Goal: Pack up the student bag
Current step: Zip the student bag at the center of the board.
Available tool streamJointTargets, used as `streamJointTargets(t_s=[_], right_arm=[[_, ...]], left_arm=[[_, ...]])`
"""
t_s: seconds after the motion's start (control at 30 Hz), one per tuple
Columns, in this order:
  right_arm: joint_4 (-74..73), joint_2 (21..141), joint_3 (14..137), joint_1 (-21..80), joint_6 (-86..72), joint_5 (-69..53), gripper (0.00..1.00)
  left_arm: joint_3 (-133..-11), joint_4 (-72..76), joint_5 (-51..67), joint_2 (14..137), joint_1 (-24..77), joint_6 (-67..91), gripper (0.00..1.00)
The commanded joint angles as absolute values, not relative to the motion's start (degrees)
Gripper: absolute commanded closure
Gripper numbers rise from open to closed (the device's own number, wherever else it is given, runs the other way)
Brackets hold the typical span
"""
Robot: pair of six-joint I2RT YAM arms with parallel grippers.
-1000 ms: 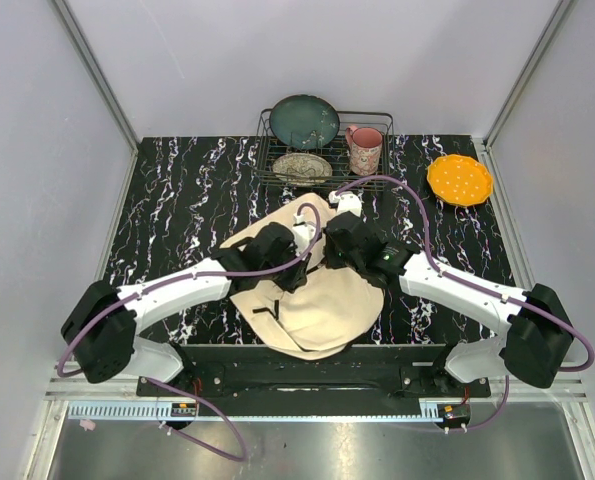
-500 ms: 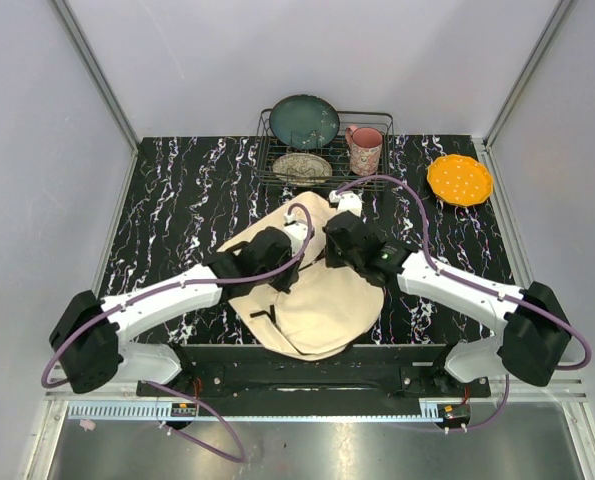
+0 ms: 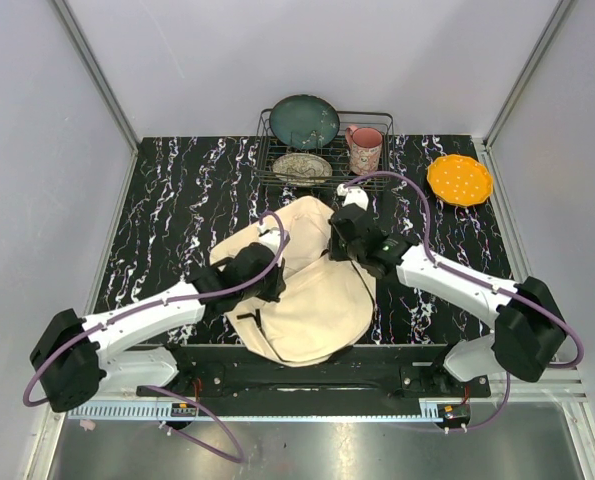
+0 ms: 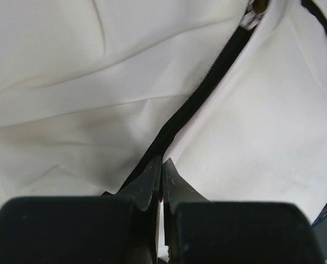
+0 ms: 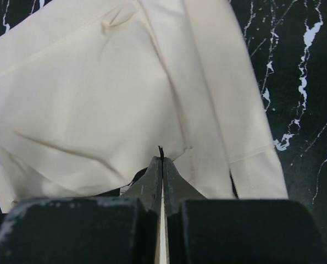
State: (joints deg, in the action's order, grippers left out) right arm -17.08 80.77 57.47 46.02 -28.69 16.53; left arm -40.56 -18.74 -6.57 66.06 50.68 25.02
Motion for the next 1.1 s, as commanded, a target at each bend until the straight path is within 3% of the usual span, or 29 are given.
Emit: streamJointTargets(t_s=[0.0,0.43,0.5,0.63,0.73,0.8,1.07], right_arm=[[-16.4,79.4,57.8,42.0,-29.2,21.5,1.0],[-17.8,76.0,52.4,39.3,-31.9,21.0,1.0],[-14.8,74.5,51.2,39.3,-32.7,18.2,1.0],[-13.0,73.6,49.6,39.3,-33.6,12.6,1.0],[-13.2,73.0,49.1,39.3,-33.8,11.7,1.0],[-13.2,72.6,49.0,39.2,-33.5,11.3,1.0],[-13.4,72.0,50.1,39.3,-33.3,10.4,1.0]], left_arm=[[-36.8,-29.6,-12.6,63.0,50.6,31.0,1.0],[-36.6,-33.0,-17.7,57.1,50.5,35.7,1.0],[-37.3,-29.9,-14.1,55.0,50.6,32.7,0.88],[-39.5,-23.4,-10.3,50.8,50.6,27.5,0.47],[-42.9,-19.4,-7.9,51.3,50.6,22.1,0.31],[-45.1,-16.2,-3.5,54.3,50.6,18.0,0.25],[-52.9,-11.9,5.9,72.4,53.1,9.4,0.25]])
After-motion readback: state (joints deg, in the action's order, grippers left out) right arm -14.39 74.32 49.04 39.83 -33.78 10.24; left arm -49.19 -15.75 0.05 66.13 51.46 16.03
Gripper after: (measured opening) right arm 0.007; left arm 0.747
